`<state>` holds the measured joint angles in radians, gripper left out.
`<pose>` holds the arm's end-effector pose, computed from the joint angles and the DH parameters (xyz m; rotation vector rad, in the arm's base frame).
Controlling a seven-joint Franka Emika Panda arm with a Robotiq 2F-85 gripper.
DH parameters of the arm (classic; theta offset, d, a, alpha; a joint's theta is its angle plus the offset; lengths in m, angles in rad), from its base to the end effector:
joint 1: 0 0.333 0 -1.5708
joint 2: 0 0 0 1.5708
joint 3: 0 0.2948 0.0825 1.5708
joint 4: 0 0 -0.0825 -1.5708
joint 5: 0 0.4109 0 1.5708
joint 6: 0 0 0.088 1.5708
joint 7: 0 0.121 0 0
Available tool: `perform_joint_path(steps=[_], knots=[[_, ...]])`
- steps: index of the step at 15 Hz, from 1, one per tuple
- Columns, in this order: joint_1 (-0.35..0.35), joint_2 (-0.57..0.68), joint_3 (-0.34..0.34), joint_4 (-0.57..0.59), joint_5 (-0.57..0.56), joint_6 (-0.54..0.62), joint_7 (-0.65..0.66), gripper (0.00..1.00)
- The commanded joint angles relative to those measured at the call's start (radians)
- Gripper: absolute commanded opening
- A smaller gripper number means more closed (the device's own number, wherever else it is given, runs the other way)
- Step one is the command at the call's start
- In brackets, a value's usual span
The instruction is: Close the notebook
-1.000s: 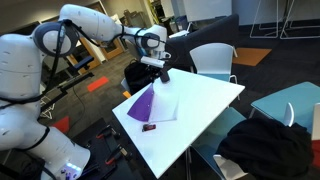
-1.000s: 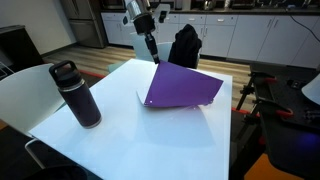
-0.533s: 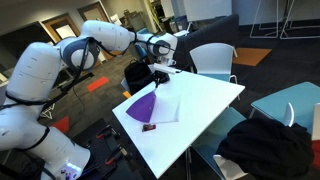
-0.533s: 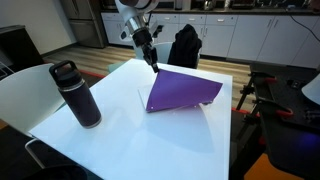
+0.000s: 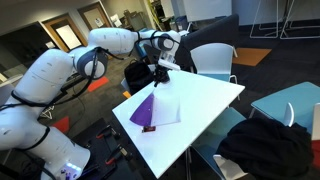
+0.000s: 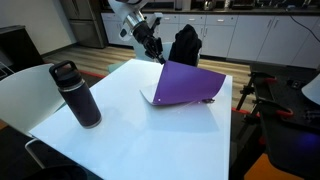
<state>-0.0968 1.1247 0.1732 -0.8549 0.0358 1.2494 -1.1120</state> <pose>0.6979 0.0180 0.1564 -2.1111 -1.3655 0.6731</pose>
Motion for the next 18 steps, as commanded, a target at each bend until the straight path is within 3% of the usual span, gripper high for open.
perform_joint_path(steps=[1,4,12,18], knots=[[0.011,0.006,-0.007,0.023,-0.008,-0.016,0.0,0.01],[0.03,0.019,-0.015,0.053,-0.016,-0.026,0.0,0.0],[0.041,0.0,-0.022,-0.026,-0.017,0.353,0.063,0.0],[0.102,-0.015,-0.058,-0.105,-0.068,0.512,0.197,0.0]])
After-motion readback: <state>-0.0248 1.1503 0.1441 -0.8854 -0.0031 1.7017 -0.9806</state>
